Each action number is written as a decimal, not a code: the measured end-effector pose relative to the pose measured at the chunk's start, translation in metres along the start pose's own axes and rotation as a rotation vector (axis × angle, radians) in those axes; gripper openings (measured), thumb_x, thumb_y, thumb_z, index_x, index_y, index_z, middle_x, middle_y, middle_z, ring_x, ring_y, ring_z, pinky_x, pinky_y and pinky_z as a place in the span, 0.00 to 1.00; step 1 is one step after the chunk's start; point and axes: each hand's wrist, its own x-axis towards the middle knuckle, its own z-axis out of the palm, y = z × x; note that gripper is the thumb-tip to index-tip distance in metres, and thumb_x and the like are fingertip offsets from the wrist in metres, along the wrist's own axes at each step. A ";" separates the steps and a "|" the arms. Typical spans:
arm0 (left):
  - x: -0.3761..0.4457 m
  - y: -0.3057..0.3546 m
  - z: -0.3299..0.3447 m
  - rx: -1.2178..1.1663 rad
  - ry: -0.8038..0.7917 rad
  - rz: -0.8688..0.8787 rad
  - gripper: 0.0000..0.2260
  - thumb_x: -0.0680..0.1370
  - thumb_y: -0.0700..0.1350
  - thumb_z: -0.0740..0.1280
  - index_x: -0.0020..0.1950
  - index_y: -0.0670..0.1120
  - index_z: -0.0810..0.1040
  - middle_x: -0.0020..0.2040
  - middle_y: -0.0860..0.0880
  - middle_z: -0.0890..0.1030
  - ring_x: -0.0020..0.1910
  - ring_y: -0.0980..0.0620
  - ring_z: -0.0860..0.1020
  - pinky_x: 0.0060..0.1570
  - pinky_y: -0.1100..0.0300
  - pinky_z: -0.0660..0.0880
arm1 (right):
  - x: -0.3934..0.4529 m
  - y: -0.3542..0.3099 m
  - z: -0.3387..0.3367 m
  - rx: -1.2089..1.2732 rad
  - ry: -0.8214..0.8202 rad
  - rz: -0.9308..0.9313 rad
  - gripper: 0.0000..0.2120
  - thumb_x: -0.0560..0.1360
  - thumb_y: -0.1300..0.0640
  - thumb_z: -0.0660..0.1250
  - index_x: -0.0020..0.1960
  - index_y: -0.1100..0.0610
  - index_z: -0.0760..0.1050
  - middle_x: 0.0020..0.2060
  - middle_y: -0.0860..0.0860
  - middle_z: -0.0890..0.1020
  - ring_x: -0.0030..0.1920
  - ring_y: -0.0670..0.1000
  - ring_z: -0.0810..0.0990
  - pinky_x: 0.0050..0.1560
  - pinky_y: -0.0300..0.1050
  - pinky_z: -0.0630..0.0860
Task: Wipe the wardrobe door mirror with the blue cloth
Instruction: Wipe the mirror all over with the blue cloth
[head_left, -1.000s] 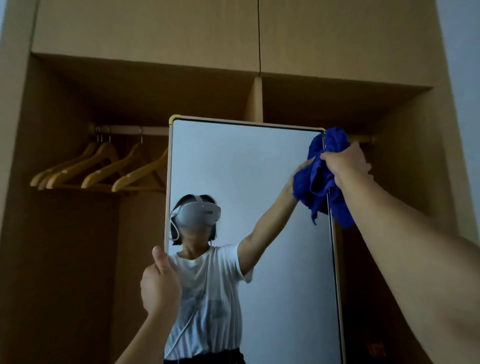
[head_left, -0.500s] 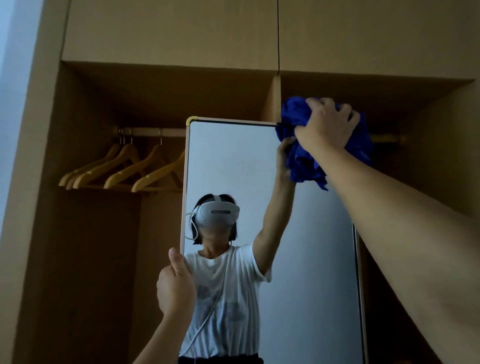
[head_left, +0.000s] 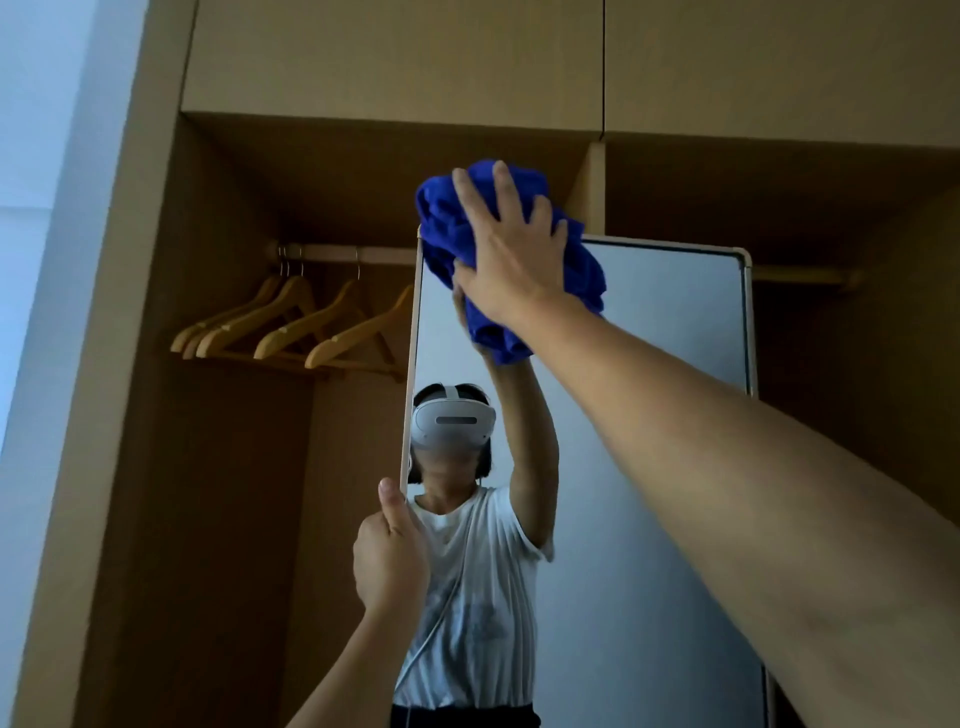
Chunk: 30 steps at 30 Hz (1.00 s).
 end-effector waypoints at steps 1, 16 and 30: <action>0.000 0.000 0.001 -0.005 0.002 -0.001 0.29 0.79 0.61 0.47 0.31 0.42 0.71 0.30 0.44 0.75 0.32 0.44 0.75 0.34 0.54 0.69 | -0.005 -0.006 0.006 -0.025 0.002 -0.033 0.40 0.76 0.47 0.66 0.78 0.43 0.43 0.78 0.54 0.45 0.73 0.67 0.53 0.70 0.68 0.56; 0.001 -0.002 -0.001 -0.015 -0.035 0.078 0.28 0.80 0.58 0.49 0.25 0.43 0.63 0.22 0.48 0.66 0.24 0.49 0.66 0.28 0.57 0.62 | -0.036 0.010 0.024 -0.151 0.144 -0.183 0.35 0.73 0.52 0.68 0.76 0.45 0.55 0.77 0.51 0.54 0.70 0.62 0.60 0.64 0.60 0.67; 0.004 -0.007 0.004 -0.108 -0.042 0.050 0.27 0.80 0.59 0.50 0.30 0.42 0.69 0.28 0.44 0.72 0.30 0.45 0.72 0.35 0.53 0.68 | -0.089 0.167 0.001 -0.181 0.131 0.467 0.36 0.75 0.48 0.66 0.77 0.46 0.51 0.77 0.54 0.50 0.69 0.64 0.61 0.61 0.60 0.68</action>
